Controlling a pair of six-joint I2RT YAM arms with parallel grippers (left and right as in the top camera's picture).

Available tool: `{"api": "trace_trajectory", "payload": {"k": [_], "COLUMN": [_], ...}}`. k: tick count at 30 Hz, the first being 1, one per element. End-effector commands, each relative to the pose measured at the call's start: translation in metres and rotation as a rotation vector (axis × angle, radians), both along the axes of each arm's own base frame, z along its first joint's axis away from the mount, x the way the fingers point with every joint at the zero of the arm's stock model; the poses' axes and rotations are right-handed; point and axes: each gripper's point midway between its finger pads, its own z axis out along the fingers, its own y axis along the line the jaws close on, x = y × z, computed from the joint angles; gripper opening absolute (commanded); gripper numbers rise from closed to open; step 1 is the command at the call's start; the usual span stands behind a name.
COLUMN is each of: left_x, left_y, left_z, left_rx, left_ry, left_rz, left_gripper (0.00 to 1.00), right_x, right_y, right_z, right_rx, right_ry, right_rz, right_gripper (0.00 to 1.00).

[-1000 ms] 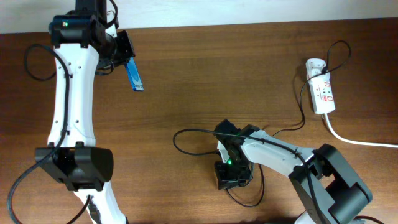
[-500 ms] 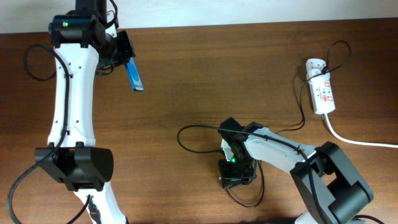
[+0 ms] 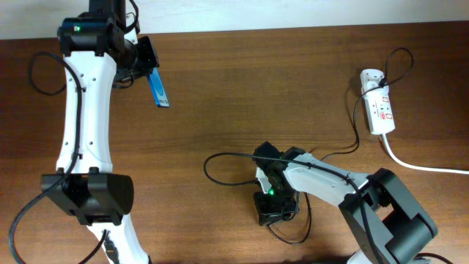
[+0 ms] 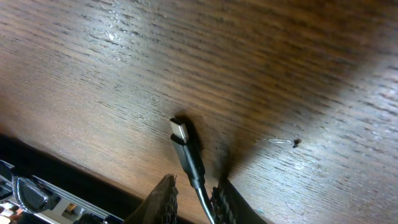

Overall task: Plug charger to phone and switch on socket
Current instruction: 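Lift the cable plug with the right gripper toward the phone's bottom port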

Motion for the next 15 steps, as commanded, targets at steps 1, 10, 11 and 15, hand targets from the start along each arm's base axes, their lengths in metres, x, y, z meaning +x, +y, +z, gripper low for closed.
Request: {"api": "trace_trajectory", "payload": {"k": [1, 10, 11, 15], "left_x": [0.002, 0.008, 0.009, 0.012], "left_y": [-0.001, -0.063, -0.068, -0.079], "left_z": [0.001, 0.029, 0.035, 0.083], "left_rx": [-0.016, -0.343, -0.383, -0.682], "left_ry": [-0.005, -0.093, -0.111, -0.229], "left_rz": [0.01, -0.209, -0.231, -0.368], "left_gripper": [0.0, 0.0, 0.0, 0.0], "right_x": [-0.002, 0.057, 0.07, 0.127], "right_y": [-0.003, 0.028, 0.026, 0.029], "right_z": [-0.006, 0.059, 0.076, 0.175], "right_rx": [-0.015, 0.031, 0.011, 0.132], "right_ry": [-0.002, -0.126, -0.154, -0.387], "right_rz": [0.01, 0.024, 0.013, -0.001], "right_gripper": [0.22, 0.04, 0.04, 0.04]}}
